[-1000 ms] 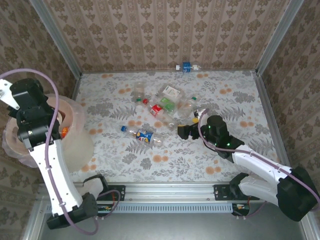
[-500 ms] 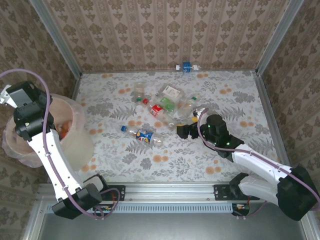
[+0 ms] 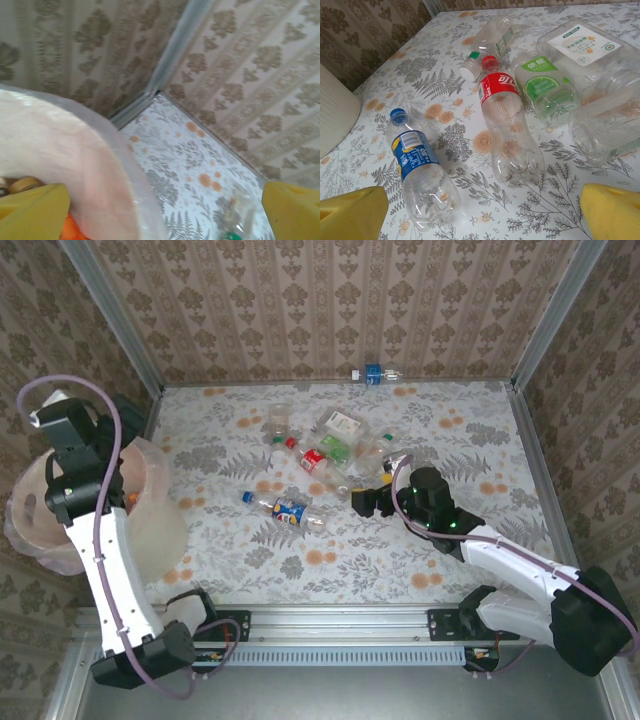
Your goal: Put the plastic bottles in the bin
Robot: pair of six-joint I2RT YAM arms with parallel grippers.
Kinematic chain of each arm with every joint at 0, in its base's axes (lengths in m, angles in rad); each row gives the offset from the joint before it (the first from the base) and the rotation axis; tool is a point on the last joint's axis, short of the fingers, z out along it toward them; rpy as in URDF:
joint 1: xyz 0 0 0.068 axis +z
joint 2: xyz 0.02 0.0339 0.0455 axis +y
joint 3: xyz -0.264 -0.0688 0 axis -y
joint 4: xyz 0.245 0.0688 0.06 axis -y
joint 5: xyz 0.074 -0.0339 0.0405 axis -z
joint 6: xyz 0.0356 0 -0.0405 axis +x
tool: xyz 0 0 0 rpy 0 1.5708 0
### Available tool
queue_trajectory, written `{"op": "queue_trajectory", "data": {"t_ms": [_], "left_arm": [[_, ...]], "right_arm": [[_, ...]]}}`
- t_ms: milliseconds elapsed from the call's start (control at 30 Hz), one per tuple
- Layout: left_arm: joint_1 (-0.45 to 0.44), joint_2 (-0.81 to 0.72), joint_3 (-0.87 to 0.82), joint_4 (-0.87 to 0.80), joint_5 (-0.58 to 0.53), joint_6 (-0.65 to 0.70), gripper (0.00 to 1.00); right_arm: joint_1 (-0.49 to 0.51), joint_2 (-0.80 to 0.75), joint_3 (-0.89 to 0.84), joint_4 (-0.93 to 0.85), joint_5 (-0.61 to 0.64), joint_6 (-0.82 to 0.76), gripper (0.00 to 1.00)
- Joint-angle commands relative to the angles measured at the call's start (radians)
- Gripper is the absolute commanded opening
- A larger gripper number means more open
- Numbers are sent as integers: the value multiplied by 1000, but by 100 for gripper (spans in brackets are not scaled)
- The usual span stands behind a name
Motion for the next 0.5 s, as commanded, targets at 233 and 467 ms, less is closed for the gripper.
{"op": "queue_trajectory", "data": {"t_ms": [233, 467], "left_arm": [[-378, 41, 21, 76, -90, -6, 100], [-665, 105, -66, 160, -261, -96, 100]], "right_arm": [[5, -2, 14, -18, 86, 30, 99], [5, -54, -25, -27, 150, 51, 100]]}}
